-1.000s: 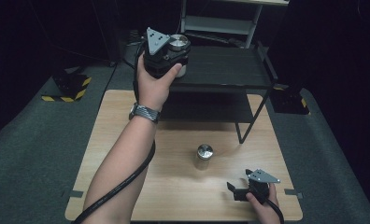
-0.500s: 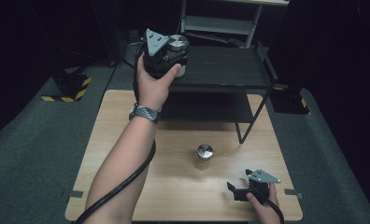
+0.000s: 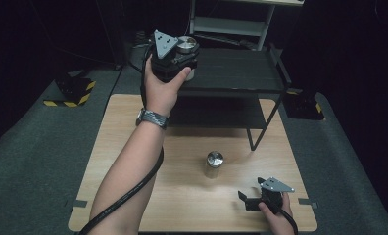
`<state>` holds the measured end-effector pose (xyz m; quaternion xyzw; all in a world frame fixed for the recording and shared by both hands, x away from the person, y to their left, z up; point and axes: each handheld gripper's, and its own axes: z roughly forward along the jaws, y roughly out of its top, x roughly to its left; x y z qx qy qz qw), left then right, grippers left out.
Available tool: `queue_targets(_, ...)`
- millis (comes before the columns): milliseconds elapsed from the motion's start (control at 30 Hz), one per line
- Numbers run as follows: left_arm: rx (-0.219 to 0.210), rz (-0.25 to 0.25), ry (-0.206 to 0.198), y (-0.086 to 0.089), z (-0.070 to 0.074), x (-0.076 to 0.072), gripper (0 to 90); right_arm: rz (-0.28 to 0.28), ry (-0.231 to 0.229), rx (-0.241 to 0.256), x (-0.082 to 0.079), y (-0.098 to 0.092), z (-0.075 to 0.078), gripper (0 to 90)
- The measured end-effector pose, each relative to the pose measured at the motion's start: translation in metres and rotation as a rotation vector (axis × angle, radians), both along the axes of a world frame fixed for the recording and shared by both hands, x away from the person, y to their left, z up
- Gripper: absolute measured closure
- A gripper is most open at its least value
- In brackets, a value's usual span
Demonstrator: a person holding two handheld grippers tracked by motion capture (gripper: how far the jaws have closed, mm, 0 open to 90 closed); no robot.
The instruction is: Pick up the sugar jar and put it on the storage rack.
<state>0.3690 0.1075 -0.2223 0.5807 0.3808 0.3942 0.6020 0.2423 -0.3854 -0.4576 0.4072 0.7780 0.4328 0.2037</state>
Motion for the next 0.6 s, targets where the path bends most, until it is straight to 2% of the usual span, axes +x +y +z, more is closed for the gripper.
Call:
queue_targets(100, 0.000, -0.001, -0.001, 0.000, 0.001, 0.000, 31.6, 0.003, -0.001, -0.001, 0.000, 0.000, 0.000, 0.9)
queue_targets(267, 0.015, 0.014, -0.007, -0.004, 0.000, -0.005, 23.0, -0.002, -0.004, 0.006, 0.000, -0.001, -0.001, 0.9)
queue_targets(433, 0.026, 0.036, -0.015, -0.006, -0.001, -0.015, 6.2, -0.001, -0.004, 0.000, -0.001, 0.000, 0.000, 0.9)
queue_targets(600, 0.024, 0.027, -0.027, 0.000, -0.002, -0.023, 1.4, -0.002, -0.002, -0.001, -0.001, 0.001, 0.000, 0.9)
